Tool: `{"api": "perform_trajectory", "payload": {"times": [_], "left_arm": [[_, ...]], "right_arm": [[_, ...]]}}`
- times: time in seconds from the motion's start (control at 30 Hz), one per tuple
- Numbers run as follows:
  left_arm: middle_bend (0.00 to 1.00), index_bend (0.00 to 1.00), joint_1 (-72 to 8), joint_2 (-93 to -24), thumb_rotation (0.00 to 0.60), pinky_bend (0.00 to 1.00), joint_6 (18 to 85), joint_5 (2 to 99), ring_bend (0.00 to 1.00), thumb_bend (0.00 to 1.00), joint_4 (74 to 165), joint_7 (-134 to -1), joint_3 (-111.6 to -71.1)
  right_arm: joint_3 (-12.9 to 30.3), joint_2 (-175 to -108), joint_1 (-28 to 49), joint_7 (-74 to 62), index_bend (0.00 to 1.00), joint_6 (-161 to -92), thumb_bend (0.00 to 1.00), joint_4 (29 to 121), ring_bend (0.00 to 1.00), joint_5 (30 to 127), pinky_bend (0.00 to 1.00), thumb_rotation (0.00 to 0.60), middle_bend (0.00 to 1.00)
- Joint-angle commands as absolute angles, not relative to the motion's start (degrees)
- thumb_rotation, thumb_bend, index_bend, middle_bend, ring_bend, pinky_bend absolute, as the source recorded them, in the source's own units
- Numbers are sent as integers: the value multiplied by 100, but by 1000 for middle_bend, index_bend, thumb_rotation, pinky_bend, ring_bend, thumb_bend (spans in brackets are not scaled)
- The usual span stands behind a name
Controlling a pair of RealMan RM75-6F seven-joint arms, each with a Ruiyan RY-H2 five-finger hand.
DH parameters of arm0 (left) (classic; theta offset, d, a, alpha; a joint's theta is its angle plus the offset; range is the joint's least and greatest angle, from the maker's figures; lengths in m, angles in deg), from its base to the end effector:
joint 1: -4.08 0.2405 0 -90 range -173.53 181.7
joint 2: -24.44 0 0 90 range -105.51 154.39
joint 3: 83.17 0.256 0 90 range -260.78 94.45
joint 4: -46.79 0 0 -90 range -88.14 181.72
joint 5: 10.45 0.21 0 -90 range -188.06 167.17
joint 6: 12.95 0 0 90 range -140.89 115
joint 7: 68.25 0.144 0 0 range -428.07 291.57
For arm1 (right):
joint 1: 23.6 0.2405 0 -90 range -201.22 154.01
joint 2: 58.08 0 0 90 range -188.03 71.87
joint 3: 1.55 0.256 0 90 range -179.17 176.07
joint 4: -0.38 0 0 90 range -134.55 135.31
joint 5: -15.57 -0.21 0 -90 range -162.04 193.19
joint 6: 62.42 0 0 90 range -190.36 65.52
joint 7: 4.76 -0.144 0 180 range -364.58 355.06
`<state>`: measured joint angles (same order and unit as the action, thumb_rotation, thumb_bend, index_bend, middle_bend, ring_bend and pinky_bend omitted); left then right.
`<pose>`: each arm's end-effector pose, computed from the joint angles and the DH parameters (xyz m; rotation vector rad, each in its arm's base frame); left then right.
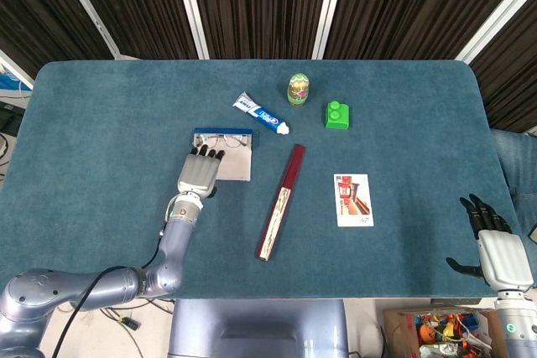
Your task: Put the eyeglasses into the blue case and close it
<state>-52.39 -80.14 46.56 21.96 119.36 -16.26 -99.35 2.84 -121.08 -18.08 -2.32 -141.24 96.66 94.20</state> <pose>-0.0976 0.3834 -0.0744 -1.7684 -0.8416 -0.5894 -0.3166 -0.1877 0.1541 1.3335 -1.0233 0.8152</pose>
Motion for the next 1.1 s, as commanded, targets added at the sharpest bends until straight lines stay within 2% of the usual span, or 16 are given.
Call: {"api": "perform_trajectory", "payload": {"times": [0.03,0.4,0.57,0.67,0.87,1.1], "left_arm": [[197,175,-5267,-8015,600,162,4647,2185,66,202,11897,-1525,-9853],[259,189,-5325,-8296,600,179,4681,2569,97,203,11349,-1646,-9699],[253,191,-5356,-8406,600,184,4632,2660,106,203,11117,-1708,-9722],[236,187,-5383,-8447,600,164,4560,2609,104,203,11008,-1659,-9753],[171,156,-5403,-8464,600,47,4451,2570,52,203,10912,-1579,-9747],[176,153,-5366,-8486,600,44,4355,2589,51,203,10860,-1671,-9752]], "right_arm": [[284,-12100,-1805,-245,38,-14107,64,9676,90,9409,179,600,0],[288,-12067,-1802,-299,38,-14048,63,9720,90,9343,180,600,0],[280,-12050,-1795,-309,38,-14018,63,9739,90,9339,180,600,0],[271,-12040,-1790,-311,38,-14011,63,9738,90,9358,180,600,0],[273,-12045,-1793,-304,38,-14025,64,9731,90,9361,180,600,0],[274,-12051,-1792,-294,38,-14030,63,9729,90,9359,179,600,0]]}}
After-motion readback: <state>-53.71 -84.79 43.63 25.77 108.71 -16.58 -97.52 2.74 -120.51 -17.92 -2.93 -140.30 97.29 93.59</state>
